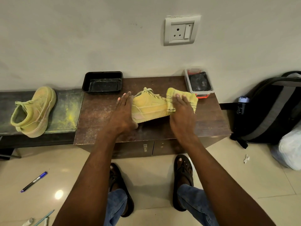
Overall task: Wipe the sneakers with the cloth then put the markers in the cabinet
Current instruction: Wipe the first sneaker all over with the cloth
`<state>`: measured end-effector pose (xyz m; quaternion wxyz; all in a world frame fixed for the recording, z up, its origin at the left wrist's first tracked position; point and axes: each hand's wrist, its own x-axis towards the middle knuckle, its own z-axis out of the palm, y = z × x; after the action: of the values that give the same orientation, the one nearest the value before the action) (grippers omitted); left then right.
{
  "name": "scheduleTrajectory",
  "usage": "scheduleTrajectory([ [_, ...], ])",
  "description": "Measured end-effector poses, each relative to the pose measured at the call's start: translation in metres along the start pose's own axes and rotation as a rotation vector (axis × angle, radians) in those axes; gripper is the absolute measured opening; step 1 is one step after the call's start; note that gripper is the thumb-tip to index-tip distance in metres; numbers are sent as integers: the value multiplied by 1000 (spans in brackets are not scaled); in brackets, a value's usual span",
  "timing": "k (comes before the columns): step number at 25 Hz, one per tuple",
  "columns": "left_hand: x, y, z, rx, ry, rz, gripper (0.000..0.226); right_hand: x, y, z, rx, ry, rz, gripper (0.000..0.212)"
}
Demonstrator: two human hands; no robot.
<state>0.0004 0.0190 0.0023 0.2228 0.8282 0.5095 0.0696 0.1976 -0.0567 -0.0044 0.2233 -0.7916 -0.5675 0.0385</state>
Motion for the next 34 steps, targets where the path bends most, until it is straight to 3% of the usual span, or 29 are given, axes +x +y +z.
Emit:
scheduleTrajectory([
  [2, 2, 0, 2, 23, 3, 0, 112, -7, -10, 4, 26, 20, 24, 63],
  [5, 5, -6, 4, 37, 14, 19, 109, -25, -45, 19, 4, -58, -412, 65],
  [6, 6, -9, 2, 24, 7, 16, 109, -23, -44, 18, -6, -60, -473, 67],
  [7, 5, -11, 1, -1, 2, 4, 111, -17, -36, 15, -11, -42, -440, 67],
  [11, 4, -10, 0, -3, -8, -3, 115, -4, -2, 3, 84, 47, 115, 62],
  [12, 4, -10, 0, 6, -7, -4, 115, -8, -12, 5, 110, 51, 78, 63],
  [15, 3, -10, -1, -12, 2, -3, 108, -27, -47, 21, 69, -48, -405, 64],
  [16, 3, -10, -2, -34, -5, -9, 108, -25, -46, 21, 46, -41, -472, 66],
  [17, 2, -10, -3, -57, -14, -21, 109, -18, -38, 18, 37, -19, -432, 66],
  [21, 1, -9, -3, -49, -38, -44, 115, 1, -3, 4, 81, 36, 142, 62],
  [22, 1, -8, -3, -43, -39, -46, 116, -2, -13, 5, 77, 42, 113, 61],
  [25, 2, -9, -2, -45, -34, -38, 116, -17, -42, 18, 62, -55, -326, 65],
  [26, 1, -9, -2, -45, -32, -34, 116, -14, -41, 19, 41, -65, -367, 65],
  [30, -4, -7, 0, -33, -5, -6, 115, 4, -14, 8, -120, 23, 104, 54],
  [32, -5, -7, 2, -18, 22, 12, 114, 1, -32, 13, -30, 5, 61, 54],
  [34, -5, -8, 3, -35, 40, 30, 110, -6, -57, 20, 129, -79, -161, 56],
])
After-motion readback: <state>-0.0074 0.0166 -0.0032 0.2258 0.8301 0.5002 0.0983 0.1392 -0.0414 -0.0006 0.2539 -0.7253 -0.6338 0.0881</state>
